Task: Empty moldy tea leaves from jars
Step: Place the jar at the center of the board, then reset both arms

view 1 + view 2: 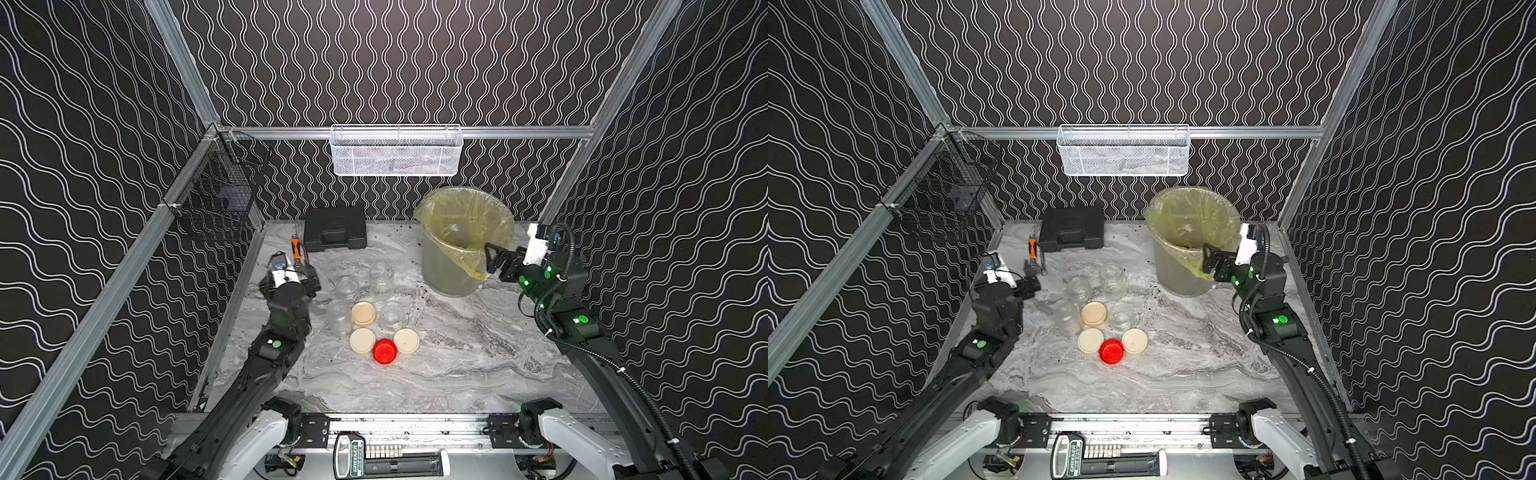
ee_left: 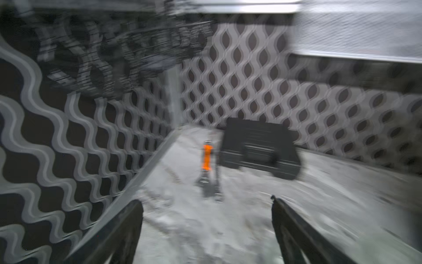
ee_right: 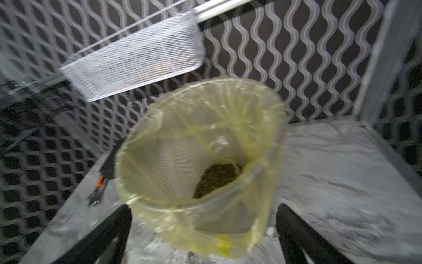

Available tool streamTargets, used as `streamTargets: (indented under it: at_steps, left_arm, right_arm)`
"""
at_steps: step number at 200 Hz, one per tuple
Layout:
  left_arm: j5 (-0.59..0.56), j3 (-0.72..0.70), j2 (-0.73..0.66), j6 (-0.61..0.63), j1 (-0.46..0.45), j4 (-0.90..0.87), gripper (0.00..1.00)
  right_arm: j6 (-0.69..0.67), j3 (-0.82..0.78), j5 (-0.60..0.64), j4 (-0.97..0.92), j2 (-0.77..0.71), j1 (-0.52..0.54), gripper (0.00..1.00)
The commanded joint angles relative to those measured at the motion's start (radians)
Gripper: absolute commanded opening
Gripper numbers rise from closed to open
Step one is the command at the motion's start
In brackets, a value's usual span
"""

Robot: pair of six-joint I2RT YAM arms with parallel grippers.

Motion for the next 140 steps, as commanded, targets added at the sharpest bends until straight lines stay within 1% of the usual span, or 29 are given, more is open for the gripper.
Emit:
streamTargets:
  at_steps: [1, 10, 26, 38, 57, 59, 66, 77, 85, 100, 111, 123, 140]
  left_arm:
    - [0.066, -0.028, 0.021, -0.09, 0.13, 0.014, 0.91]
    - [0.058, -0.071, 0.03, -0.086, 0.163, 0.055, 0.92]
    - [0.037, -0.146, 0.071, -0.046, 0.191, 0.137, 0.92]
    - [0.088, -0.205, 0.121, 0.001, 0.215, 0.211, 0.93]
    - [0.146, -0.261, 0.198, 0.036, 0.244, 0.271, 0.96]
    - [0.15, -0.262, 0.203, 0.043, 0.265, 0.278, 0.96]
    - [0.207, -0.238, 0.197, 0.032, 0.281, 0.2, 0.97]
    - [0.258, -0.261, 0.198, 0.075, 0.284, 0.271, 0.98]
    - [0.329, -0.275, 0.194, 0.094, 0.284, 0.309, 0.98]
    - [0.504, -0.302, 0.198, 0.136, 0.284, 0.406, 0.98]
    - [0.588, -0.326, 0.217, 0.154, 0.285, 0.495, 0.98]
    - [0.646, -0.349, 0.242, 0.175, 0.284, 0.601, 0.98]
    - [0.68, -0.358, 0.29, 0.207, 0.286, 0.697, 0.98]
  right_arm:
    - [0.02, -0.033, 0.13, -0.021, -0.002, -0.015, 0.99]
    - [0.022, -0.058, 0.133, -0.019, -0.003, -0.026, 0.99]
    - [0.025, -0.105, 0.165, -0.02, -0.01, -0.04, 0.99]
    - [0.037, -0.157, 0.21, -0.015, -0.024, -0.05, 0.99]
    - [0.05, -0.235, 0.257, 0.0, -0.042, -0.076, 0.99]
    - [0.05, -0.244, 0.262, 0.004, -0.044, -0.077, 0.99]
    - [0.046, -0.275, 0.283, 0.025, -0.049, -0.082, 0.99]
    - [0.036, -0.324, 0.325, 0.064, -0.055, -0.087, 0.99]
    - [0.028, -0.355, 0.355, 0.092, -0.057, -0.093, 0.99]
    - [0.012, -0.413, 0.4, 0.157, -0.056, -0.104, 0.99]
    - [-0.004, -0.46, 0.413, 0.221, -0.053, -0.114, 0.99]
    - [-0.027, -0.51, 0.405, 0.3, -0.042, -0.126, 0.99]
    - [-0.078, -0.576, 0.379, 0.441, 0.006, -0.149, 0.99]
